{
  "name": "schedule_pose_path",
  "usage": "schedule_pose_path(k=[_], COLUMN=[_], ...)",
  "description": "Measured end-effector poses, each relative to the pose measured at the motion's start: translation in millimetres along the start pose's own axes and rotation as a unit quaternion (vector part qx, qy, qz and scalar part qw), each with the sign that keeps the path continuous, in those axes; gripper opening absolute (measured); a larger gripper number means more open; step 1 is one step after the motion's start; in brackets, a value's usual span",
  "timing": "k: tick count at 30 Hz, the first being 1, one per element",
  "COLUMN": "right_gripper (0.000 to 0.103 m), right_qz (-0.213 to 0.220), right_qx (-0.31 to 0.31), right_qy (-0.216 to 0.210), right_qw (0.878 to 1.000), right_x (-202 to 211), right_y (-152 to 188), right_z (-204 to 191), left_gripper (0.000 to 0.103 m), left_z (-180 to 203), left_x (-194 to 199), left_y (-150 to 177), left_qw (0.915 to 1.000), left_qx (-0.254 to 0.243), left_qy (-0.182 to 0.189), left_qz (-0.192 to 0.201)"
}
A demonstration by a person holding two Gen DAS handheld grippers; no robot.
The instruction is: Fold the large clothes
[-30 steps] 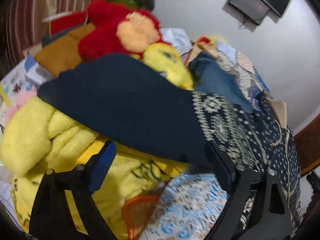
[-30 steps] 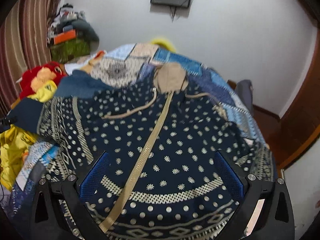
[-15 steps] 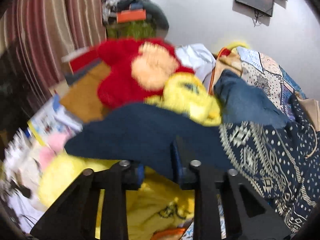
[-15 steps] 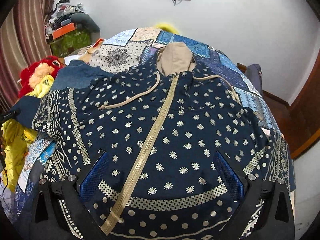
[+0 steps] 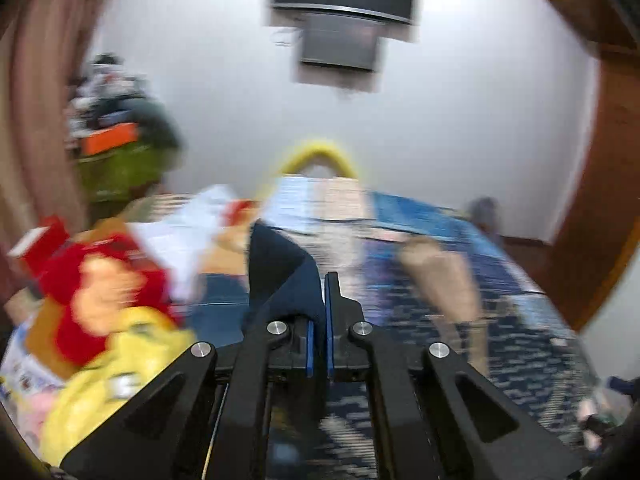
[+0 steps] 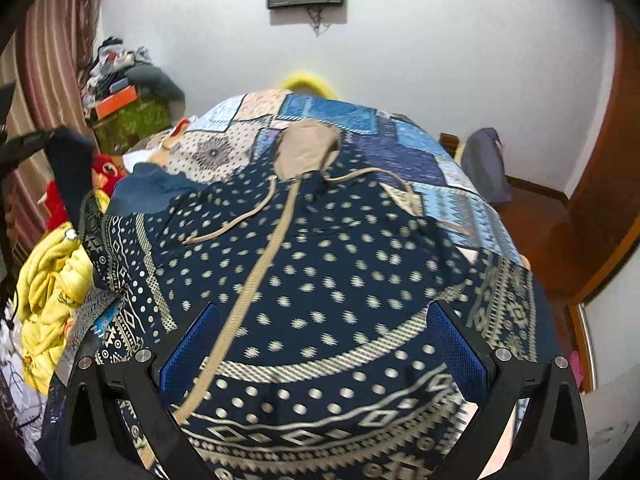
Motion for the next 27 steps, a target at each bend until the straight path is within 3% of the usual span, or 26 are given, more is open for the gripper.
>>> schedule_pose_path(k=[4,7,11,15,18,20,21,24,27], right_gripper=[0.103,0.103,0.103,0.103,0.103,0.103,0.103,0.103,0.103], right_qz=[0.0,-0.005,-0.012,-0.021,-0.027,-0.032,-0.032,-0.033,-0.031], right_qx=[-0.026,-0.039,-0.038,-0.033,-0.022,-0.013,-0.009,0.004,0.018], right_qy=[0.008,0.023,0.03,0.035,0.037,0.035,0.034,0.025,0.008], right_qw=[1.0,0.999,0.999,0.999,0.999,0.999,0.999,0.999,0.999], right_x=[9.8,13.8,16.8,17.2,16.6,16.3,15.7,12.9,7.4], right_y=[3.4,7.2,13.3,19.2,21.5,22.1,21.3,16.9,9.0], right_z=[31.1,52.4,73.0,83.9,85.0,81.6,78.4,65.2,43.6], left_gripper=[0.003,0.003,0.003,0.003,0.014,0.04,0.062,0.067,0.068], left_z=[95.1,153.1,212.1,234.5,233.5,228.7,227.2,206.2,175.2], left_x=[-21.7,-36.9,-47.3,-43.3,-28.8,-14.7,-10.6,11.5,20.0], left_y=[23.2,63.8,142.0,203.6,215.8,214.9,215.3,206.3,186.3], left_qw=[0.9952,0.9845,0.9582,0.9345,0.931,0.9258,0.9241,0.9298,0.9413], left_qx=[-0.04,-0.082,-0.12,-0.166,-0.184,-0.181,-0.176,-0.17,-0.177], left_qy=[0.083,0.13,0.183,0.199,0.199,0.217,0.222,0.222,0.187], left_qz=[-0.035,-0.086,-0.184,-0.244,-0.245,-0.251,-0.257,-0.239,-0.219])
Point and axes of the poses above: each gripper's, at about its wrist camera, not at the fingertips, and x roughly against the way its jaws point, z to its right, y to its underside, the point moved 4 cm from there along -x, roughly the way its jaws point, and after that the axes turned 14 degrees about z, right-handed, at the moved point
